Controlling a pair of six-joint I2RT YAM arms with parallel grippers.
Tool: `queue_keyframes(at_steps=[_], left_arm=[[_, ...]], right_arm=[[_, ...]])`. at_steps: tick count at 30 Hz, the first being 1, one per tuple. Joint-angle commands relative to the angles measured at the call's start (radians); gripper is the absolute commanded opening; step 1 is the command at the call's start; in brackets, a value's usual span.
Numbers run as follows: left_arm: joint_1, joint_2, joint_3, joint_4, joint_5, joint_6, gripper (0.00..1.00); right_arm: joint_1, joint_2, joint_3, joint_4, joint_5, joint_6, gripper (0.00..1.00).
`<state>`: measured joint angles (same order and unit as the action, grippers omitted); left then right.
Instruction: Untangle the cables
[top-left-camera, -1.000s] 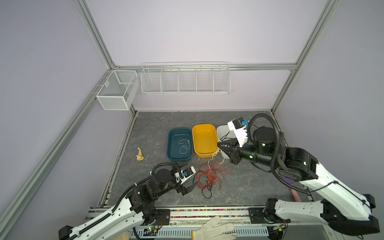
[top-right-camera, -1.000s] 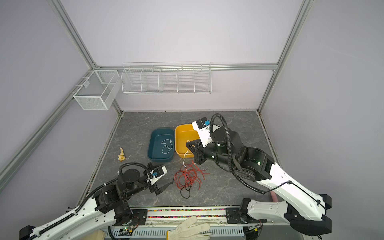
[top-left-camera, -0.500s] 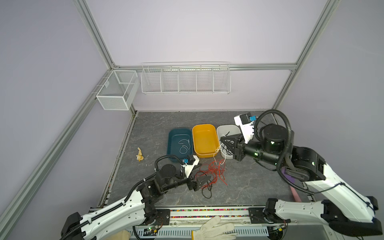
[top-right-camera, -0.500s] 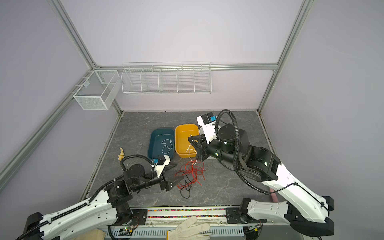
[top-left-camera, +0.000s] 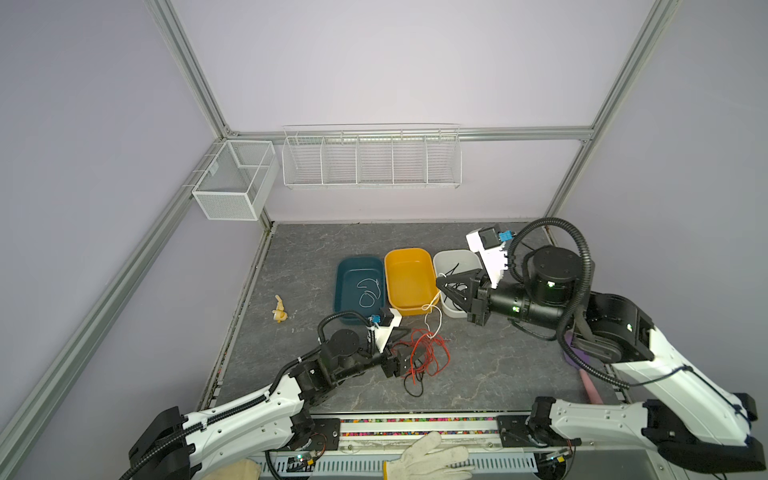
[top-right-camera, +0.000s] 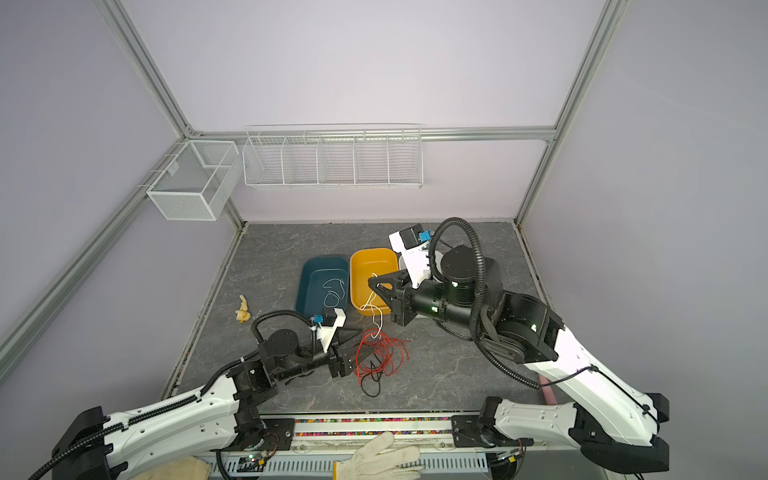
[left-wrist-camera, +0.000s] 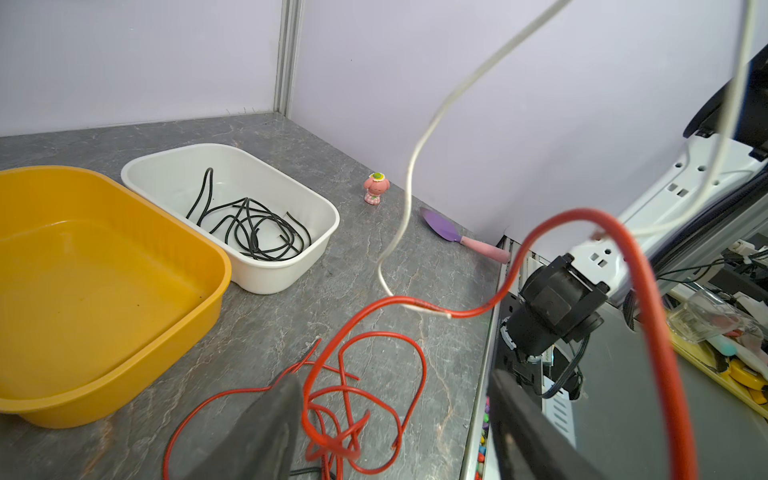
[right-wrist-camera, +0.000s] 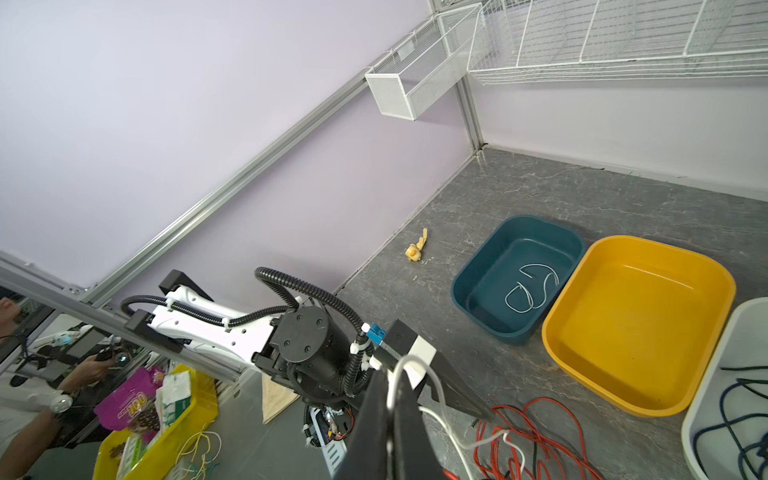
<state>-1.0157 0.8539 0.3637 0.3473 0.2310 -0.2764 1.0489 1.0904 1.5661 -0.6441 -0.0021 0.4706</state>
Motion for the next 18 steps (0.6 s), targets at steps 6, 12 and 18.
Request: queue_keyframes(at_steps=[6, 12, 18], left_arm=[[-0.005, 0.014, -0.059, 0.102, 0.004, -0.015, 0.56], [-0.005, 0.029, -0.065, 0.124, -0.020, -0.004, 0.51], [-0.005, -0.066, -0.070, 0.083, -0.088, 0.031, 0.63]], right_arm=[[0.003, -0.006, 0.023, 0.077, -0.107, 0.028, 0.07], [0.005, -0.008, 0.025, 0.097, -0.142, 0.036, 0.07], [0.006, -0.024, 0.025, 0.086, -0.129, 0.027, 0.07]])
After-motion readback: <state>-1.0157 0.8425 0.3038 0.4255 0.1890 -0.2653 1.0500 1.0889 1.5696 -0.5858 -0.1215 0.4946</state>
